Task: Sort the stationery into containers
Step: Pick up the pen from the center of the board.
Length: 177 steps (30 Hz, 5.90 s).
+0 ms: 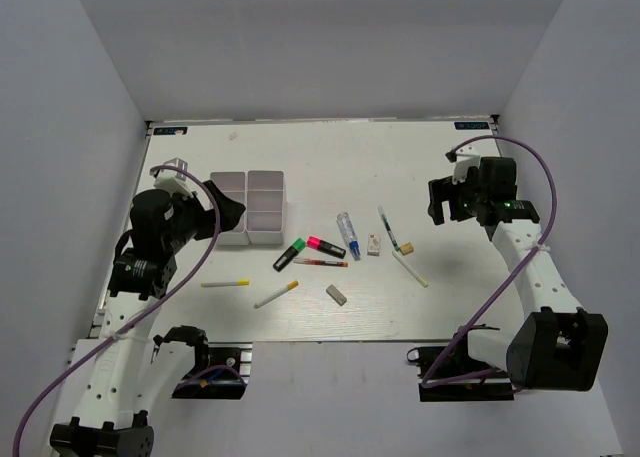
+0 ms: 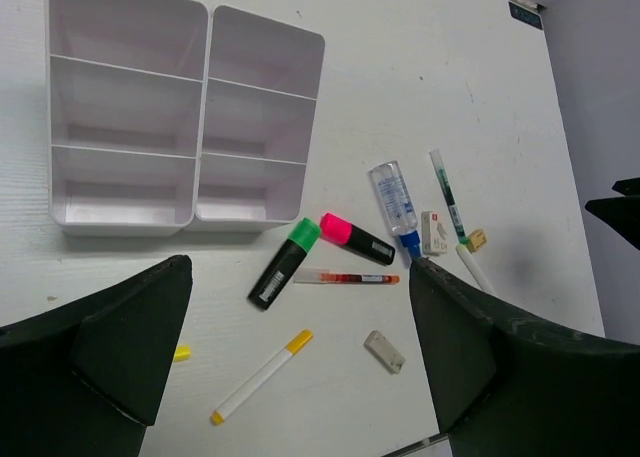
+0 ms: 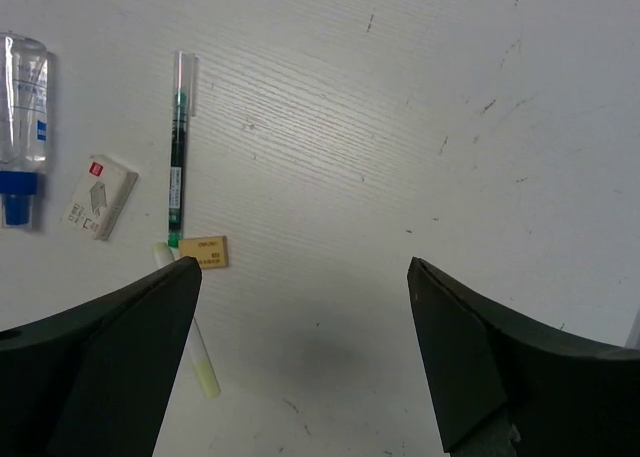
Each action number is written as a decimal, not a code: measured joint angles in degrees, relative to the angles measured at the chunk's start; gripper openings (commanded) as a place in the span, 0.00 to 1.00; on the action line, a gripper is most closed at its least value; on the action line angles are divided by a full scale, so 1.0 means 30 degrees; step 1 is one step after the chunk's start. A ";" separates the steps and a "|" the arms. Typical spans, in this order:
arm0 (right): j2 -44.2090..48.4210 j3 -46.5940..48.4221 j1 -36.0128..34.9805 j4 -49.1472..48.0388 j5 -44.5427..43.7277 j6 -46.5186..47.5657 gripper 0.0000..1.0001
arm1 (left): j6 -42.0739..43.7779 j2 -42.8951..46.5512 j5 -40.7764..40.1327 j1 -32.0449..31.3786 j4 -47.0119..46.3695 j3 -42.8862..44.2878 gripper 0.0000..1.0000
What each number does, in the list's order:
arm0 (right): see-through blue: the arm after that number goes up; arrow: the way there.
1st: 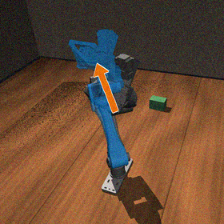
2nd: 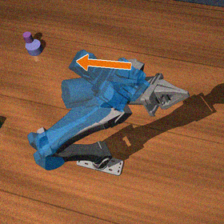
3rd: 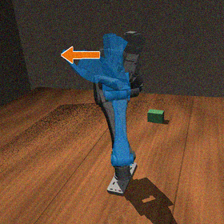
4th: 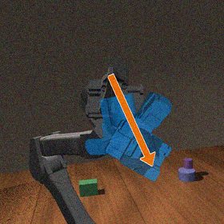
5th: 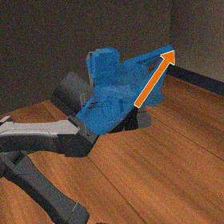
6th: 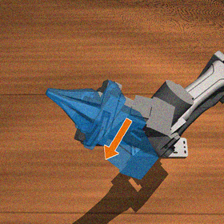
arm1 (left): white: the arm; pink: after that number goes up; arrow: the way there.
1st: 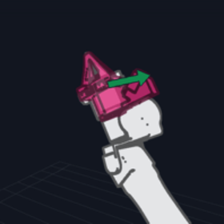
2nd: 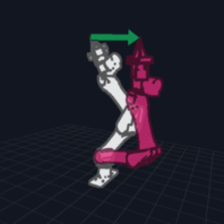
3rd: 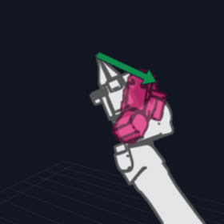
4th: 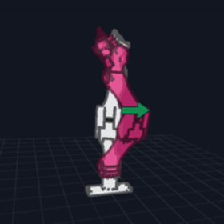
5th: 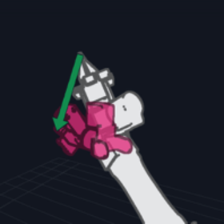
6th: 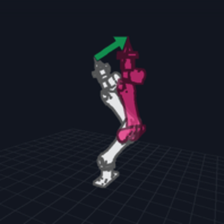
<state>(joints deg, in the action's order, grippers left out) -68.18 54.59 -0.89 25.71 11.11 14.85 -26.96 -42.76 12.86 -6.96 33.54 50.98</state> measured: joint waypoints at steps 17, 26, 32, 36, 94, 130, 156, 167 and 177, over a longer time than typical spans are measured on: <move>-0.0029 0.0823 -0.0080 0.3024 0.0707 0.4350 0.90 | 0.0685 -0.3053 0.1137 -0.0058 0.1093 0.0066 0.25; 0.0408 -0.0095 -0.0066 0.4371 -0.0328 0.6404 0.90 | 0.2222 -0.7322 0.3453 -0.1086 0.2215 0.0197 0.56; 0.0262 -0.0386 -0.0066 0.4801 0.1013 0.6630 0.05 | 0.2164 -0.8451 0.3490 -0.4095 0.1610 0.0117 0.57; -0.0102 -0.0386 -0.0073 0.4787 0.2120 0.6368 0.39 | 0.2047 -1.0477 0.2142 -0.7227 0.0627 0.0131 0.61; -0.1035 -0.0991 -0.0080 0.4488 0.3927 0.6127 0.53 | 0.2149 -1.8105 -1.1562 -1.2888 -0.2091 0.1596 0.59; -0.0663 -0.1013 -0.0080 0.4466 0.4226 0.6135 0.54 | 0.2499 -2.0997 -0.7541 -1.4018 -0.2652 0.4925 0.53; -0.0277 -0.1647 -0.0080 0.4459 0.4503 0.6098 0.54 | 0.1472 -2.3037 -0.5982 -1.3843 0.2368 0.8808 0.05; -0.0248 -0.1668 -0.0080 0.4561 0.5552 0.6564 0.13 | 0.1749 -1.5584 -0.7359 -1.2437 -0.1945 0.7169 0.00; -0.0270 -0.1668 -0.0087 0.4838 0.6798 0.6856 0.05 | -0.1071 -1.3835 -1.4127 -1.0061 -0.3016 0.7155 0.00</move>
<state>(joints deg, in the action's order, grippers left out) -68.99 49.58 -1.15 40.23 31.51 35.42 -30.17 -84.27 -29.52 -37.15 24.49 72.44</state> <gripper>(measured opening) 0.054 0.424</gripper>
